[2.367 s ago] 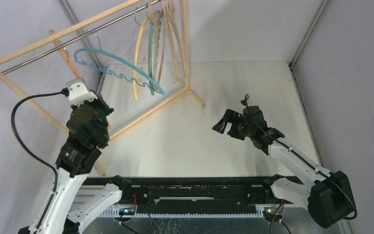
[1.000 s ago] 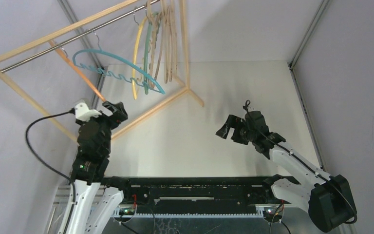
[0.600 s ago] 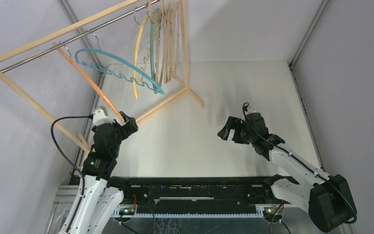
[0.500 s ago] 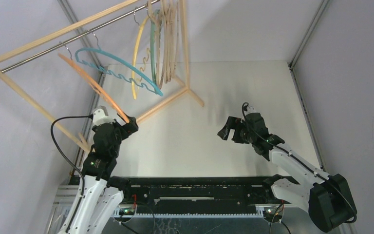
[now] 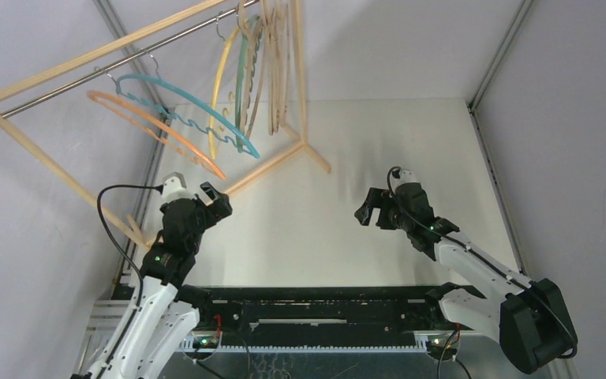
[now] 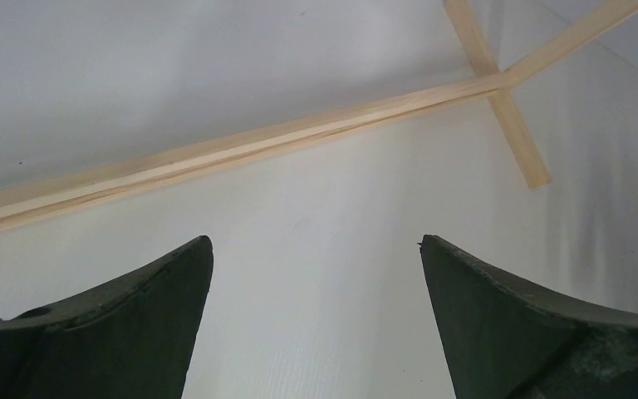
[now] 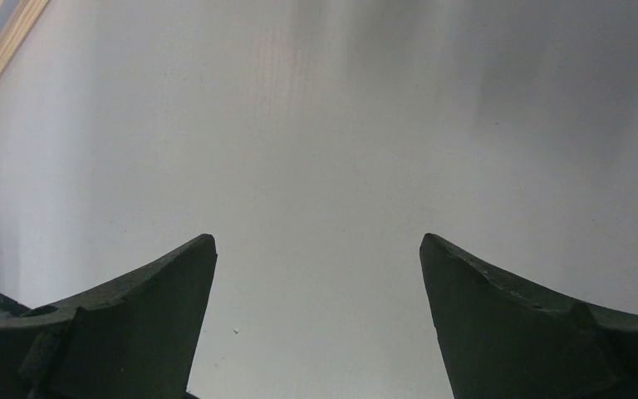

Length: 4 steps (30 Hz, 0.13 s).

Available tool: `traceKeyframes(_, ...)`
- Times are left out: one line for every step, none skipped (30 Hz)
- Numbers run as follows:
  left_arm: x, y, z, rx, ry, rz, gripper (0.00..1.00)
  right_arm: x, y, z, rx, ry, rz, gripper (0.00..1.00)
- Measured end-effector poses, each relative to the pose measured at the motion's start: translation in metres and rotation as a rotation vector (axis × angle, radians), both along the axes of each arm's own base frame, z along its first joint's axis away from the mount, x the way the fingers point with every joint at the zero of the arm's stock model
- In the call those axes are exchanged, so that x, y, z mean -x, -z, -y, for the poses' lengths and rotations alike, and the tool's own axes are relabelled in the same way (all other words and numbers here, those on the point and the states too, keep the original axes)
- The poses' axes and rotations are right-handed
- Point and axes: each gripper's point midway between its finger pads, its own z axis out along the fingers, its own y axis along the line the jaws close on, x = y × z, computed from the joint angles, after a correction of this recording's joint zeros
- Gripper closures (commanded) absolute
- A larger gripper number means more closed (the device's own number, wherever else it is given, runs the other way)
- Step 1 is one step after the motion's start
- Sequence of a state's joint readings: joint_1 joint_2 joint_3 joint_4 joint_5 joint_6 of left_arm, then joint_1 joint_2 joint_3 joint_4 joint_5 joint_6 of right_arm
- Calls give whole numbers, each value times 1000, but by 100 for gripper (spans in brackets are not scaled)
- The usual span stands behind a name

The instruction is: Organize the hangers

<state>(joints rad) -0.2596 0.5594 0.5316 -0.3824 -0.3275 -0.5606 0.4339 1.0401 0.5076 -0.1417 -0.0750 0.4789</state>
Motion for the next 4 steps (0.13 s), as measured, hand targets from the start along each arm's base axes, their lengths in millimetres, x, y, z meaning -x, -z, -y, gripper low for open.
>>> traceKeyframes(0,1,0,-1,0,-4,0,-1,0,1,7,1,5,0)
traceKeyframes(-1,1,0,-2,0,-6,0,-1,0,2,13,3,10,0)
traceKeyframes(-1,2,0,-3,-1,-9,0,-2,0,2,18,6,12,0)
traceKeyframes(-1,2,0,-3,-1,-9,0,-3,1,3,26,10,13,0)
